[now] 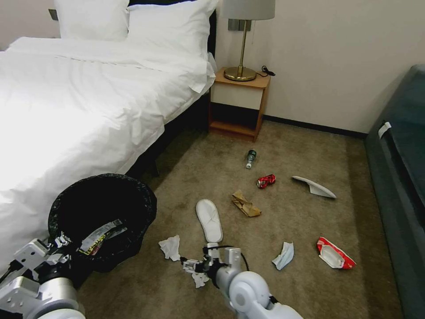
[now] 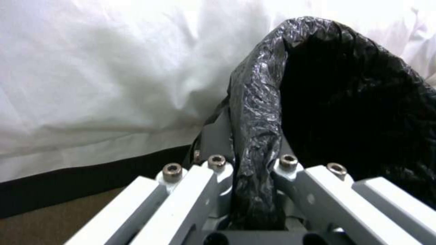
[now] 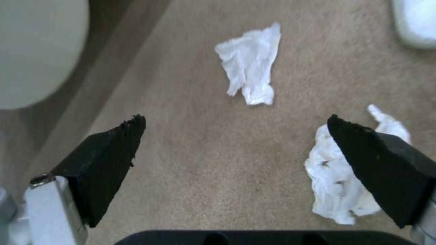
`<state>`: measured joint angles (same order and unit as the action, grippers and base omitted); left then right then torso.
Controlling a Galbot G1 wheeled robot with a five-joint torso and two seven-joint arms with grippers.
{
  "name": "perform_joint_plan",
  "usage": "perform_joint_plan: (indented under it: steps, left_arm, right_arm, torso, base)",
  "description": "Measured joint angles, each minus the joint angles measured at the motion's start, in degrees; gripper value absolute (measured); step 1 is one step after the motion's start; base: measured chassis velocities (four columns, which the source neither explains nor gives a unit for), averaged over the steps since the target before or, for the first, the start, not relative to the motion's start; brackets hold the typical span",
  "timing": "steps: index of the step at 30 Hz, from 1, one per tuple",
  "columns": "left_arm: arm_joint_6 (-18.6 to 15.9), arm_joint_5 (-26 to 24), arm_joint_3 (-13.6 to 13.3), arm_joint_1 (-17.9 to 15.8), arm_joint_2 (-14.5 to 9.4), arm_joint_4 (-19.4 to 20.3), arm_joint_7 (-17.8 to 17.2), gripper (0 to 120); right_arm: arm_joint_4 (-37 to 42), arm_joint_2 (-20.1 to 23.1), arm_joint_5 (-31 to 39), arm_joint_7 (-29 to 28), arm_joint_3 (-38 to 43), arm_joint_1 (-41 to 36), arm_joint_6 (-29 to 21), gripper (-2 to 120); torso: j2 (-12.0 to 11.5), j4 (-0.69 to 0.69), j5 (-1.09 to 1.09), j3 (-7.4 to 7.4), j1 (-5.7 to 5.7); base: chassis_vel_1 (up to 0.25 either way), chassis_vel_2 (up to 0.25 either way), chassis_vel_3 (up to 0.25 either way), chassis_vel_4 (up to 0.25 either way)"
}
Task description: Pick up the trash bin, then pick up the garbage on the floor and place it into the trash bin.
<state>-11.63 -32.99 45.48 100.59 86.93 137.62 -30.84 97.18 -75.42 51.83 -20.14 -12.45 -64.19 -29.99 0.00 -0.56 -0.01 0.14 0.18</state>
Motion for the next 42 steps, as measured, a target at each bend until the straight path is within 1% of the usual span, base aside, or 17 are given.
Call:
perform_joint_plan:
  steps: [2, 3, 8, 18, 28, 35, 42]
  left_arm:
    - [0.0, 0.1, 0.0, 0.0, 0.1, 0.0, 0.0, 5]
    - [0.0, 0.1, 0.0, 0.0, 0.1, 0.0, 0.0, 5]
    - [0.0, 0.1, 0.1, 0.0, 0.1, 0.0, 0.0, 5]
    - [0.0, 0.1, -0.1, -0.1, 0.1, 0.0, 0.0, 5]
    - [0.1, 0.0, 0.0, 0.2, -0.1, 0.1, 0.0, 5]
    - [0.1, 0.0, 0.0, 0.1, -0.3, 0.1, 0.0, 5]
    - [0.1, -0.1, -0.2, 0.0, -0.3, -0.2, 0.0, 5]
  right_arm:
    - [-3.3, -1.2, 0.0, -0.1, -0.8, 1.4, -0.4, 100]
    - [-3.3, -1.2, 0.0, -0.1, -0.8, 1.4, -0.4, 100]
    - [-8.3, -3.1, -1.2, 0.6, -0.9, 3.1, -0.7, 100]
    - [-13.9, -5.1, -4.2, 0.9, -0.1, 3.8, -1.1, 100]
    - [-16.1, -6.1, -7.5, 0.7, 0.8, 3.8, -1.1, 100]
    - [-15.8, -5.7, -9.7, 0.2, 1.6, 3.0, -1.0, 100]
    - [-14.9, -4.7, -10.6, -1.7, 2.0, 2.1, -1.7, 100]
  torso:
    - [0.0, 0.00, 0.00, 0.00, 0.00]
    - [0.0, 0.00, 0.00, 0.00, 0.00]
    - [0.0, 0.00, 0.00, 0.00, 0.00]
    - [0.0, 0.00, 0.01, 0.00, 0.00]
    - [0.0, 0.00, 0.01, 0.00, 0.00]
    - [0.0, -0.01, 0.01, 0.00, 0.00]
    - [0.0, -0.01, 0.01, 0.00, 0.00]
  base:
    - [0.000, 0.000, 0.000, 0.000]
    - [0.000, 0.000, 0.000, 0.000]
    - [0.000, 0.000, 0.000, 0.000]
    - [0.000, 0.000, 0.000, 0.000]
    - [0.000, 0.000, 0.000, 0.000]
    - [0.000, 0.000, 0.000, 0.000]
    - [0.000, 0.000, 0.000, 0.000]
